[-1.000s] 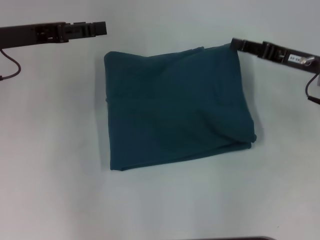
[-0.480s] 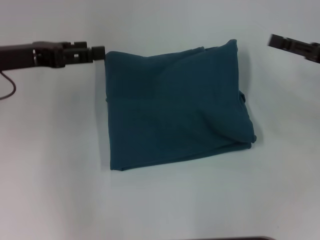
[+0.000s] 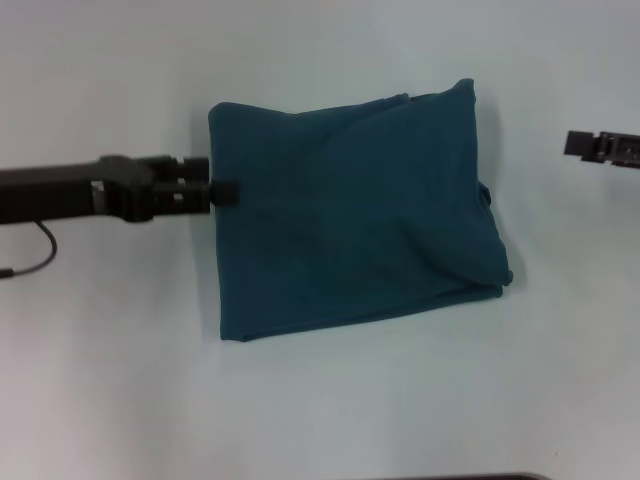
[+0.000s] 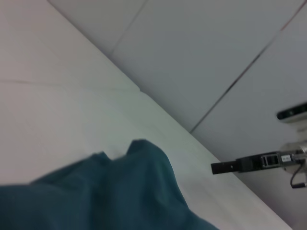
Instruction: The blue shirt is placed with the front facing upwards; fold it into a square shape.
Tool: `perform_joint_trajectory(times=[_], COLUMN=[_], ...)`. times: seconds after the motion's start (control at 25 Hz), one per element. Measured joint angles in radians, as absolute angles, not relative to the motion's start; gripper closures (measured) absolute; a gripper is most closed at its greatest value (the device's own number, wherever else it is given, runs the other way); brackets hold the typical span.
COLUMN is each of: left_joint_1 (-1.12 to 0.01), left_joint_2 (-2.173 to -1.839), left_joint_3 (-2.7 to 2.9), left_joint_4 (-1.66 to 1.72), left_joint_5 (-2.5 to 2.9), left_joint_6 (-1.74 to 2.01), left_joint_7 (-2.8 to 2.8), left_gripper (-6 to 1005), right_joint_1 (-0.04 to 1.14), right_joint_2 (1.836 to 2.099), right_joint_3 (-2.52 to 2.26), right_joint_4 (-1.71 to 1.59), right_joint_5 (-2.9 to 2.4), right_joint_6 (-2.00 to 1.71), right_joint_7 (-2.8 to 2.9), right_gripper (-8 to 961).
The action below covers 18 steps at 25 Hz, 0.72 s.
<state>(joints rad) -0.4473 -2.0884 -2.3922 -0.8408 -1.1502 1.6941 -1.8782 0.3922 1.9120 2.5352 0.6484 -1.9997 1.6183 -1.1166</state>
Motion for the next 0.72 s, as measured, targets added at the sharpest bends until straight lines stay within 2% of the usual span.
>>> perform_joint_trajectory(times=[0.4, 0.72], left_joint_1=[-0.445, -0.442], left_joint_2=[-2.092, -2.098], left_joint_3=[-2.378, -2.364], left_joint_4=[-0.747, -0.740], left_joint_5=[-1.096, -1.084], left_joint_6=[1.693, 1.690], left_joint_7=[-1.802, -1.792], left_gripper=[172, 173], right_joint_1=[0.479, 0.513], right_joint_2=[1.951, 1.957], right_joint_3=[2.536, 2.536], right_joint_4=[0.615, 0.612], right_joint_5=[-2.129, -2.124], right_joint_6=[1.625, 1.594], right_joint_7=[-1.066, -1.061], right_gripper=[137, 144])
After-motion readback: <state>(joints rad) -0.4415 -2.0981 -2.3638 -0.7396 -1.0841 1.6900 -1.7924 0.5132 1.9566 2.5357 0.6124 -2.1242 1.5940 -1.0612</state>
